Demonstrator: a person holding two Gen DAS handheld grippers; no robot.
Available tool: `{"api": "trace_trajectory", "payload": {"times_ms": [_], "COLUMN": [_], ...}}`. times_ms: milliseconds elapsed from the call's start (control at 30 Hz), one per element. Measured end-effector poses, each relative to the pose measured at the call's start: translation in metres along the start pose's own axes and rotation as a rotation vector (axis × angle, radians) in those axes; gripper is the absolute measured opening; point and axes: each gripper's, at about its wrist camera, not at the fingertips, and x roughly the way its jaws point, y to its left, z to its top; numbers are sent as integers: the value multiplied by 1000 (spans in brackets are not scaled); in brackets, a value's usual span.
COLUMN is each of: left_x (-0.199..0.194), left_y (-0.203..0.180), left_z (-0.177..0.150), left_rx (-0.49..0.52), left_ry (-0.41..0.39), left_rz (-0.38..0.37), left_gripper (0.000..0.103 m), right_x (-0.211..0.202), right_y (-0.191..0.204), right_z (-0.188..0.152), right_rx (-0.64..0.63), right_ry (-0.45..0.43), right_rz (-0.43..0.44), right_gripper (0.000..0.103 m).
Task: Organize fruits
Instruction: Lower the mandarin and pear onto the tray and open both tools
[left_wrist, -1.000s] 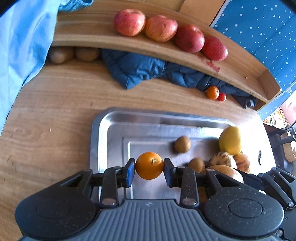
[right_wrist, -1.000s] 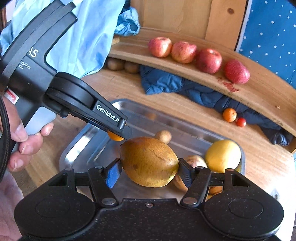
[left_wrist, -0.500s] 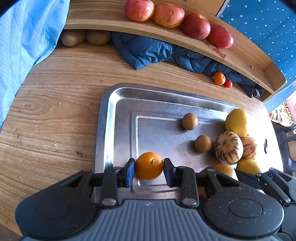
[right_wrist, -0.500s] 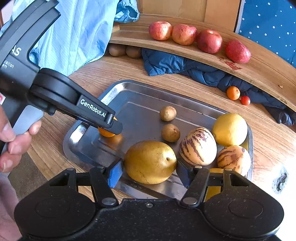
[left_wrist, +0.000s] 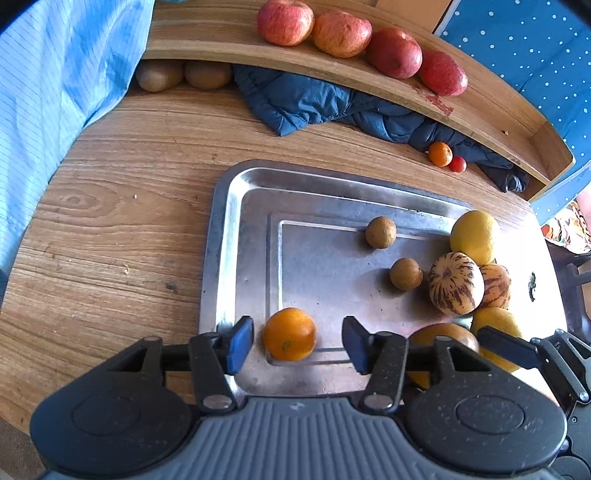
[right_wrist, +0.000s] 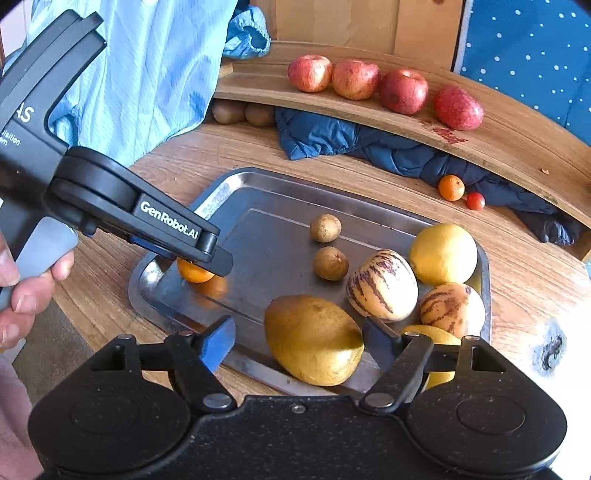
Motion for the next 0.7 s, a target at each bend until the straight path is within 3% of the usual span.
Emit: {"api": "trace_trajectory", "payload": {"times_ms": [300, 700], "left_x": [-21, -33], "left_y": [-1, -7], "left_z": [-15, -41], "left_rx": [2, 2], "left_ry": [-17, 51], "left_rz": [57, 158], "left_gripper": [97, 102], "right_x": [-18, -40], "right_y": [-3, -15], "right_z": [-12, -25], "right_rx": [27, 67], "right_ry": [-34, -49], "right_rz": [-7, -33], "right_gripper": [96, 100]}}
